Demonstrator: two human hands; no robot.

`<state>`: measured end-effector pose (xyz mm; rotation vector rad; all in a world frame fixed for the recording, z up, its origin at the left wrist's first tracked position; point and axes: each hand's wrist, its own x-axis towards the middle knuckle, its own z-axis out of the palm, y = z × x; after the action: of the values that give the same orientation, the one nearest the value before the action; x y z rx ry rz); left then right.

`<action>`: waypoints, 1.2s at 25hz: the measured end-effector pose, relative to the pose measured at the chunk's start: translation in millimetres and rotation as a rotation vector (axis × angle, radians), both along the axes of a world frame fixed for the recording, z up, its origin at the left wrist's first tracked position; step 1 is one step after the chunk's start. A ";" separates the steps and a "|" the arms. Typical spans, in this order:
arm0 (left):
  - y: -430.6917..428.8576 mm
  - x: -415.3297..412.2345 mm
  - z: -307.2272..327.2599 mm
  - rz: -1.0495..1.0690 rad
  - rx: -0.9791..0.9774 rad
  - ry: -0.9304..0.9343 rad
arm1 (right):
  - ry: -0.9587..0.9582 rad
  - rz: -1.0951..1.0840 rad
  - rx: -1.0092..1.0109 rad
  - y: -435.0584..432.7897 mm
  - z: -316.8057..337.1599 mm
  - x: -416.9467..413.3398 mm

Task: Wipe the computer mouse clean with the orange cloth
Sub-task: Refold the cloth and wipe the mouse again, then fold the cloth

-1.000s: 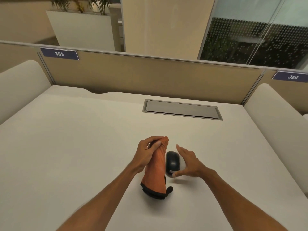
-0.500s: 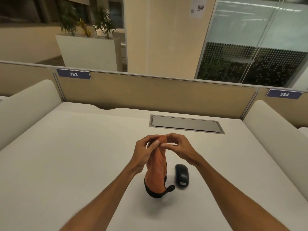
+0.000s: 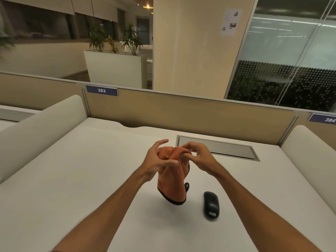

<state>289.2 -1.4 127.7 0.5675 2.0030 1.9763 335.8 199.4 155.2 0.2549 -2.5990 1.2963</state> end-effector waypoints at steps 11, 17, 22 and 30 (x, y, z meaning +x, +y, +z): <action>-10.7 -40.4 50.8 0.046 -0.181 0.291 | 0.013 0.165 0.231 31.2 23.7 -39.0; -6.8 -54.2 52.2 0.095 -0.200 0.352 | 0.048 0.219 0.248 32.0 35.8 -59.1; 1.6 -59.9 46.2 0.112 -0.213 0.352 | -0.023 0.396 0.199 28.2 41.6 -66.2; 12.4 -71.2 30.2 0.335 -0.261 0.301 | 0.231 0.276 0.255 34.1 24.6 -87.0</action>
<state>218.0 11.0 157.9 0.5184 2.6421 1.8406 248.9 233.5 179.9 0.7820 -2.5872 0.9375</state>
